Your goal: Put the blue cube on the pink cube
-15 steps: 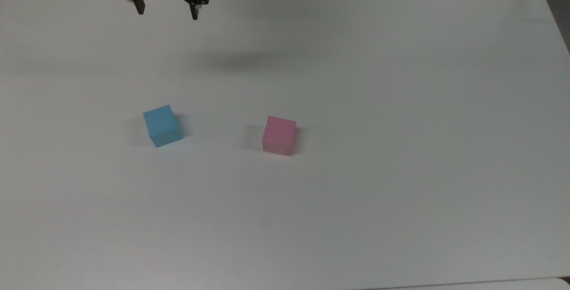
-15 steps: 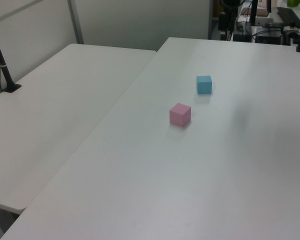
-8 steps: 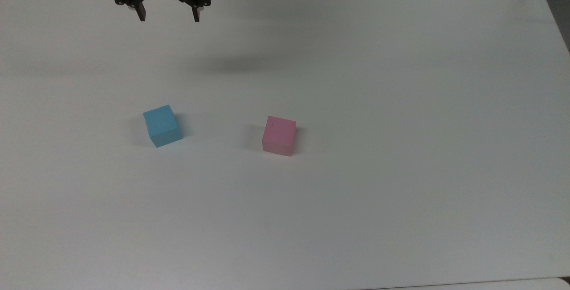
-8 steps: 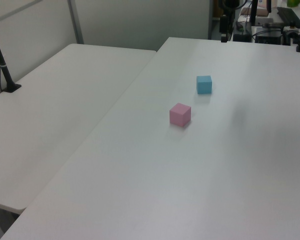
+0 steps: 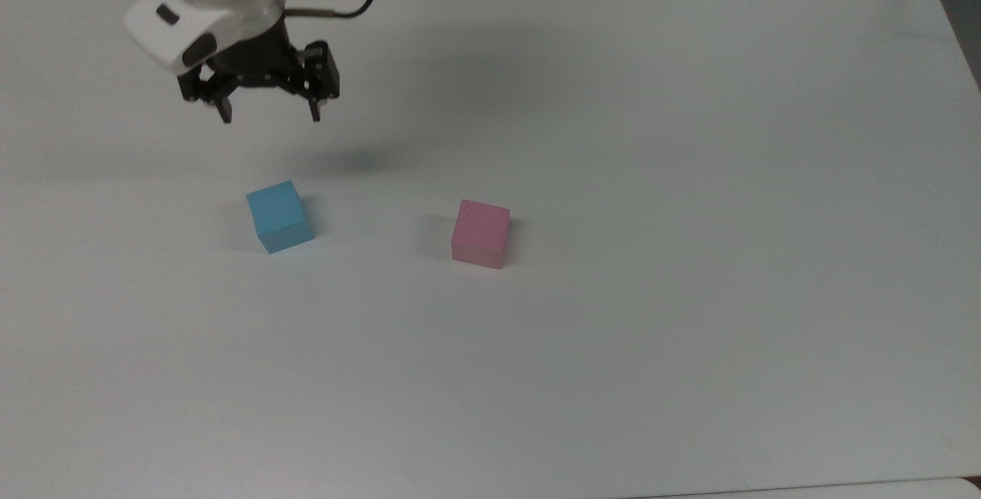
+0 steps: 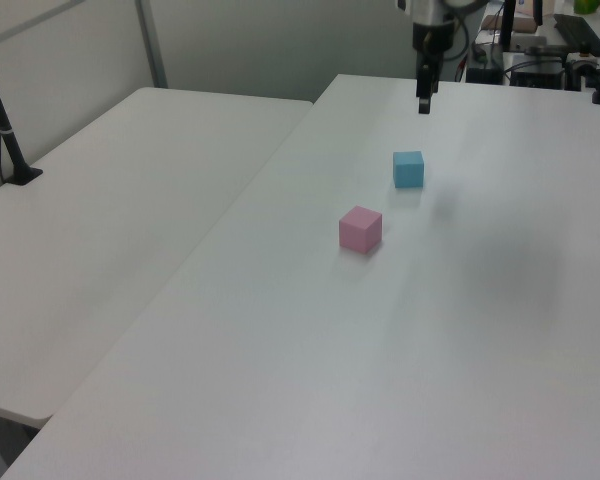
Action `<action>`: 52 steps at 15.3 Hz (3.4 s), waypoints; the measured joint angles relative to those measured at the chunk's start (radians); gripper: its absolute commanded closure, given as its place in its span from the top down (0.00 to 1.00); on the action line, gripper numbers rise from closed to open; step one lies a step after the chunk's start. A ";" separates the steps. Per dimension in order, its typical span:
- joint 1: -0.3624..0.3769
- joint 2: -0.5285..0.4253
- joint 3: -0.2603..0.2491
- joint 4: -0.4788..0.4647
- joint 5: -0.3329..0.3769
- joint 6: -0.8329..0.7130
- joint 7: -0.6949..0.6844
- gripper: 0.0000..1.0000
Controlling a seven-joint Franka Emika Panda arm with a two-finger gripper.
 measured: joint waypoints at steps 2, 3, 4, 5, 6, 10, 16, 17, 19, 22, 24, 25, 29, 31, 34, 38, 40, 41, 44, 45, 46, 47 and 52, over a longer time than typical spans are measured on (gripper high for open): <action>-0.012 0.046 0.000 -0.003 0.000 0.052 -0.032 1.00; -0.015 0.071 -0.001 -0.004 -0.001 0.075 -0.053 1.00; -0.016 0.095 -0.001 -0.005 -0.001 0.093 -0.078 1.00; -0.016 0.118 0.000 -0.006 -0.001 0.108 -0.102 1.00; -0.016 0.147 0.000 -0.006 -0.001 0.125 -0.132 1.00; -0.016 0.208 0.000 -0.006 -0.002 0.186 -0.166 1.00; -0.016 0.249 -0.001 -0.006 -0.005 0.224 -0.167 0.80; -0.016 0.251 -0.001 -0.006 -0.005 0.230 -0.164 0.62; -0.014 0.258 0.000 -0.006 -0.005 0.239 -0.123 0.37; -0.010 0.263 0.006 -0.005 -0.005 0.241 -0.049 0.32; -0.006 0.255 0.009 0.007 -0.004 0.241 -0.018 0.32; 0.003 0.244 0.010 0.015 -0.002 0.231 0.004 0.32; 0.081 0.191 0.015 0.093 0.076 0.083 0.140 0.34; 0.150 0.176 0.019 0.125 0.088 0.037 0.227 0.35; 0.265 0.184 0.022 0.129 0.088 0.038 0.358 0.36; 0.336 0.216 0.022 0.129 0.070 0.079 0.444 0.38; 0.331 0.220 0.019 0.129 0.051 0.101 0.445 0.39; 0.326 0.220 0.017 0.130 0.036 0.103 0.445 0.47; 0.324 0.221 0.015 0.132 -0.041 0.103 0.444 0.55; 0.326 0.222 0.015 0.132 -0.049 0.103 0.444 0.63; 0.327 0.224 0.015 0.132 -0.053 0.103 0.444 0.65; 0.328 0.227 0.015 0.132 -0.053 0.103 0.445 0.65; 0.329 0.237 0.022 0.131 -0.053 0.103 0.446 1.00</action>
